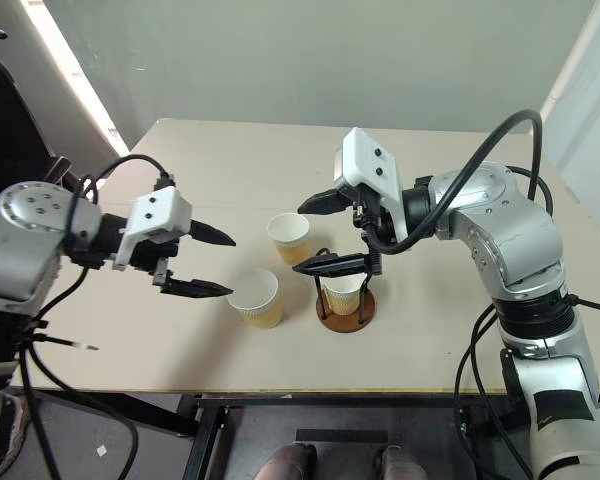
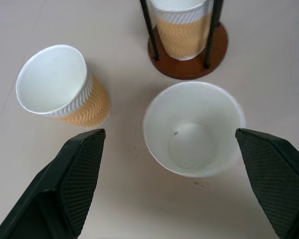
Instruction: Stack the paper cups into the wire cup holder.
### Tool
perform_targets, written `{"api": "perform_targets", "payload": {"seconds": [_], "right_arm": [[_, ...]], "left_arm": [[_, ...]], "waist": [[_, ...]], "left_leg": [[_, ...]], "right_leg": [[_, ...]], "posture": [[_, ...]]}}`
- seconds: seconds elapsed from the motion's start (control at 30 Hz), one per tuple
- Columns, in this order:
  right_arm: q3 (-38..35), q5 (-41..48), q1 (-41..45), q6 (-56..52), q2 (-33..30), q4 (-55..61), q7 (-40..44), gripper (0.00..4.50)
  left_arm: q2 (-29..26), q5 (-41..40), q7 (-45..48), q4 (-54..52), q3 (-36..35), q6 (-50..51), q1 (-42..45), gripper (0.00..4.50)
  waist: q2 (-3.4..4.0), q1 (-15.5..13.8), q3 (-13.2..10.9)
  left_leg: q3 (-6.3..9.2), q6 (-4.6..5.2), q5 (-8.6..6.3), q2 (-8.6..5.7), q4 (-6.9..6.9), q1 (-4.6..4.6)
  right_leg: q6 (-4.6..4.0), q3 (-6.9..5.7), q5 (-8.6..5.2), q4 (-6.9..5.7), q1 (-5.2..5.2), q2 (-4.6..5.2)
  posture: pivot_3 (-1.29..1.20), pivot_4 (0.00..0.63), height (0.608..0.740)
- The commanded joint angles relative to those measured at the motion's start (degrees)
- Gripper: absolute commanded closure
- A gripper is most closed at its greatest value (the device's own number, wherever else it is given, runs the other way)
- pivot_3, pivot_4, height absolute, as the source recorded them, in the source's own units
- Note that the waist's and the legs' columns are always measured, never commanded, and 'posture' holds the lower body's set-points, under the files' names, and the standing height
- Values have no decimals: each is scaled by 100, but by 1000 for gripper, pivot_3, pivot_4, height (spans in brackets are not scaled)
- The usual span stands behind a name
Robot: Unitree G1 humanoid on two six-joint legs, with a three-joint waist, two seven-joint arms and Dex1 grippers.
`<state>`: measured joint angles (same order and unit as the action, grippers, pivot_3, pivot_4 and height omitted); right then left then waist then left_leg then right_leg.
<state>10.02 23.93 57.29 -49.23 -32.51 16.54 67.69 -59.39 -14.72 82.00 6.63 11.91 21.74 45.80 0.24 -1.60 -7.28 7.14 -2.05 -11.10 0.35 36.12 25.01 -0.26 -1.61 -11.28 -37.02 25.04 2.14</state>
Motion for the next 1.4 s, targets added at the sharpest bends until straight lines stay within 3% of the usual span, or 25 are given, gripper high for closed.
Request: {"api": "perform_targets", "payload": {"seconds": [0.03, 0.3, 0.4, 0.77, 1.0, 1.1, 1.2, 1.4], "right_arm": [[17, 96, -28, -36, -119, 262, -143, 242], [84, 159, -129, -87, -267, 420, -342, 242], [96, 171, -144, -91, -297, 449, -395, 214], [75, 267, -253, -155, -490, 612, -565, 214], [-359, 692, -428, -255, -1093, 664, -266, 214], [-947, 1166, -638, -359, -1698, 558, 201, 214], [-1550, 1540, -914, -330, -2305, 248, 670, 214], [-1669, 1440, -1015, 69, -2640, -76, 697, 214]], "left_arm": [[249, 258, 51, 325, 100, -134, 338, 0], [616, 753, 221, 659, 421, -359, 453, 0], [755, 870, 270, 764, 501, -429, 490, 560], [962, 1001, 505, 1014, 474, -556, 663, 4454], [837, 746, 902, 1131, 165, -684, 1238, 4454], [642, 99, 1041, 1127, 137, -670, 1903, 4454], [567, -824, 1050, 1191, 532, -674, 2752, 4454], [1130, -1588, 1050, 1752, 1731, -877, 3947, 4454]], "waist": [[0, 2, 0], [0, 8, 0], [0, 7, 0], [-1, 4, 1], [-2, -21, 1], [-4, -40, -1], [-11, -89, -4], [0, -97, -3]], "left_leg": [[0, 2, 2, 0, 0, 0], [-1, 8, 1, 0, -1, 1], [-1, 11, 3, 0, 1, 2], [-2, 17, 6, 0, 3, 3], [-3, 20, 8, 0, 7, 12], [-3, 24, 8, -4, 9, 19], [4, 27, 11, -10, 15, 44], [-15, 47, 1, -33, 25, 34]], "right_leg": [[3, 0, 2, 0, 0, 0], [36, -1, 20, 3, 1, 0], [40, 0, 23, 2, 1, 0], [48, -1, 27, 2, 0, 0], [52, 0, 30, 7, 0, 0], [58, 1, 33, 13, 0, 0], [68, 2, 31, 23, 9, 1], [114, 17, 26, 21, -7, 33]], "posture": [[0, 150, 740], [0, 150, 740], [0, 150, 740], [0, 150, 740], [0, 150, 740], [0, 150, 740], [0, 150, 740], [0, 150, 740]]}}
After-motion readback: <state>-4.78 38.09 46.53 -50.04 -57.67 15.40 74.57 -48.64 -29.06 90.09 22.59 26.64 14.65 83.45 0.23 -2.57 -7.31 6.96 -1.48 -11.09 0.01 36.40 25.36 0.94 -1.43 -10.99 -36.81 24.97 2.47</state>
